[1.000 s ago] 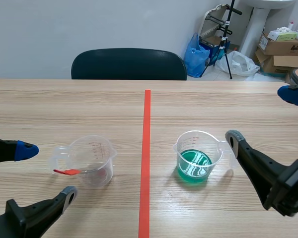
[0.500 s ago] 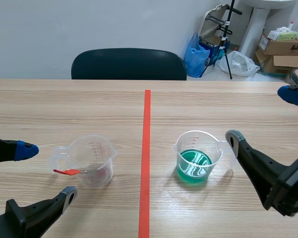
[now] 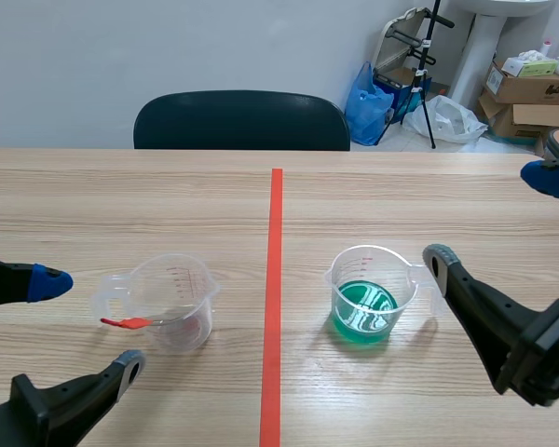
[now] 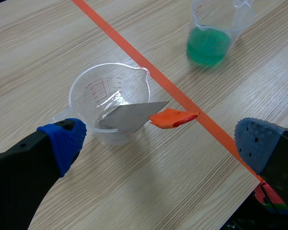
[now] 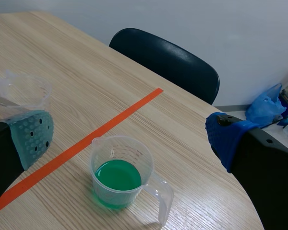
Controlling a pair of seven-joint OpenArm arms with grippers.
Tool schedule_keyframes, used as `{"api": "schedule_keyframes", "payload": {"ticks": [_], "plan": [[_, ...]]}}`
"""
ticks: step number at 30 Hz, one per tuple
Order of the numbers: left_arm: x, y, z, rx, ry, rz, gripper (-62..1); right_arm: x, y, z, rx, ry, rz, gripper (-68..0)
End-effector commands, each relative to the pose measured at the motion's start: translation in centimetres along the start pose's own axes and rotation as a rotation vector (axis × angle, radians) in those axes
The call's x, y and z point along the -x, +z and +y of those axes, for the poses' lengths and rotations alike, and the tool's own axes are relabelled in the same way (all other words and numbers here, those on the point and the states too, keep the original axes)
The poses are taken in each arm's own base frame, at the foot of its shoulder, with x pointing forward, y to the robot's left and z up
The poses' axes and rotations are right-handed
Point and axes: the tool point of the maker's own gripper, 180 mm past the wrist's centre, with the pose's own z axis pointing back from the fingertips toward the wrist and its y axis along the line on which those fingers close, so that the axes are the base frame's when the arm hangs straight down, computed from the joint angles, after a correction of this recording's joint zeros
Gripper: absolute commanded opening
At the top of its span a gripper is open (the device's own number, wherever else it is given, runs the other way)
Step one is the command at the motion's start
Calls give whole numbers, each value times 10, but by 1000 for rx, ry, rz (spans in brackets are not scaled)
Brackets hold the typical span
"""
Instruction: Do the redox reaction experiment
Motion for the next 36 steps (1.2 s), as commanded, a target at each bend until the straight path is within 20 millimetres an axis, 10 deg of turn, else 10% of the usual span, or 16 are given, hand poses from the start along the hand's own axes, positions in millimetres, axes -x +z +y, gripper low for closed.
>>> {"api": "schedule_keyframes", "payload": {"ticks": [1, 21, 36], "plan": [[-9, 0, -1, 5, -1, -33, 14, -10, -3, -5, 1, 21, -34, 4], [-10, -1, -2, 8, -3, -39, 14, -5, -13, -12, 1, 50, 14, 4], [-12, 0, -2, 8, -2, -53, 14, -7, -52, 36, -263, 39, -7, 4]]}}
